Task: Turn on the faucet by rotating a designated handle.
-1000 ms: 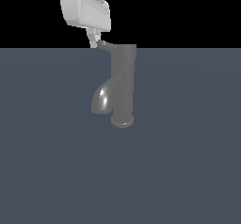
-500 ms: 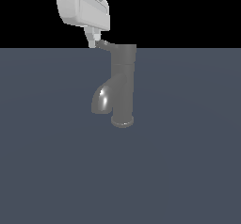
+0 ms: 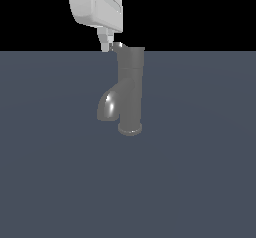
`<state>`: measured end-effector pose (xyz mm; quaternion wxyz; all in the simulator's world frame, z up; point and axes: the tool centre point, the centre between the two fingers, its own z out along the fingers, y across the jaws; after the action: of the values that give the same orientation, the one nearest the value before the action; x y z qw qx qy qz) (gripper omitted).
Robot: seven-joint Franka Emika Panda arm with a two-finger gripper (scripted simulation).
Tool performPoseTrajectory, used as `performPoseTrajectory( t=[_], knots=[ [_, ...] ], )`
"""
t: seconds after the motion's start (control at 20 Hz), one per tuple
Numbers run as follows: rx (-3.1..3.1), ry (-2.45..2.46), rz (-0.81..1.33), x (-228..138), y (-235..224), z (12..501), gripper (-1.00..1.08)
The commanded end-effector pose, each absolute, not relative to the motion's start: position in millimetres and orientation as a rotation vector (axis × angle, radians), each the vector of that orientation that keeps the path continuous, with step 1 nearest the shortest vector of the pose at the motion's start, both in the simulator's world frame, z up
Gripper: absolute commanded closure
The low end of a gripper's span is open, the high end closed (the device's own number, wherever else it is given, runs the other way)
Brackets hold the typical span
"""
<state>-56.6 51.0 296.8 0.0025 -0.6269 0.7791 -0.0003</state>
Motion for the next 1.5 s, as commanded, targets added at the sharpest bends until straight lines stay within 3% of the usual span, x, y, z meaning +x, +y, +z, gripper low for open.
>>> performPoseTrajectory(
  t=[0.0, 0.2, 0.25, 1.0, 1.05, 1.1, 1.45],
  knots=[
    [-1.916, 2.489, 0.000, -62.6, 17.8, 296.7, 1.08],
    [-1.912, 2.493, 0.000, -69.6, 4.9, 296.8, 1.08],
    [-1.970, 2.445, -0.002, -67.9, 33.6, 296.8, 1.08],
    [-1.914, 2.491, 0.000, -52.3, -57.8, 296.9, 1.08],
    [-1.914, 2.491, 0.000, -52.3, -57.8, 296.9, 1.08],
    [-2.009, 2.414, 0.018, -54.4, -10.4, 296.8, 1.08],
    [-1.986, 2.433, 0.013, -38.7, -29.8, 296.7, 1.08]
  ],
)
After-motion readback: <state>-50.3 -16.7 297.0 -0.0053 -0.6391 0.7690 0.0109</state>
